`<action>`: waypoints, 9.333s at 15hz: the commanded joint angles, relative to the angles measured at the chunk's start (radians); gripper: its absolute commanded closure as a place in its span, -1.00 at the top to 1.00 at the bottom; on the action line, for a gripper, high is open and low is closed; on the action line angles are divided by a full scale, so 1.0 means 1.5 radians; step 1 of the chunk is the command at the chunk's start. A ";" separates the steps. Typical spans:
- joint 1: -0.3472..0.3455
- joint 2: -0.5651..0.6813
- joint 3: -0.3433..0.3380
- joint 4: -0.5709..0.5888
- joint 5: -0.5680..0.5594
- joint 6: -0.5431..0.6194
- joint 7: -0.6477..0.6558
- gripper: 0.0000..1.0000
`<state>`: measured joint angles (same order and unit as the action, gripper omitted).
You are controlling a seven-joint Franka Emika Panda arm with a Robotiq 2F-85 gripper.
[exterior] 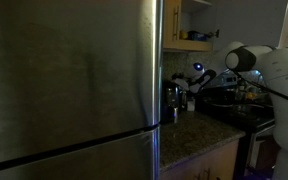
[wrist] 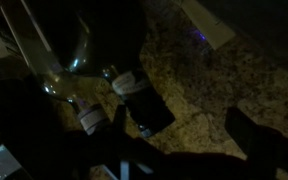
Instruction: Pick up the olive oil bottle
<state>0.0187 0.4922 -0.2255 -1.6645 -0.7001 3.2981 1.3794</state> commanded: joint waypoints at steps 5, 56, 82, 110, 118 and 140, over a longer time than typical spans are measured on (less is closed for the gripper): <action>0.062 0.038 -0.090 0.050 0.004 0.012 0.003 1.00; -0.034 -0.183 0.084 -0.046 0.236 -0.492 -0.179 1.00; 0.028 -0.005 0.024 0.042 0.061 -0.242 -0.139 1.00; 0.075 0.073 -0.043 0.113 -0.023 -0.275 -0.099 1.00; 0.060 0.033 0.033 0.083 0.018 -0.340 -0.246 1.00; 0.070 0.036 -0.033 0.126 -0.021 -0.337 -0.148 1.00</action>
<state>0.1196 0.5164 -0.2637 -1.4815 -0.7240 2.7880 1.1344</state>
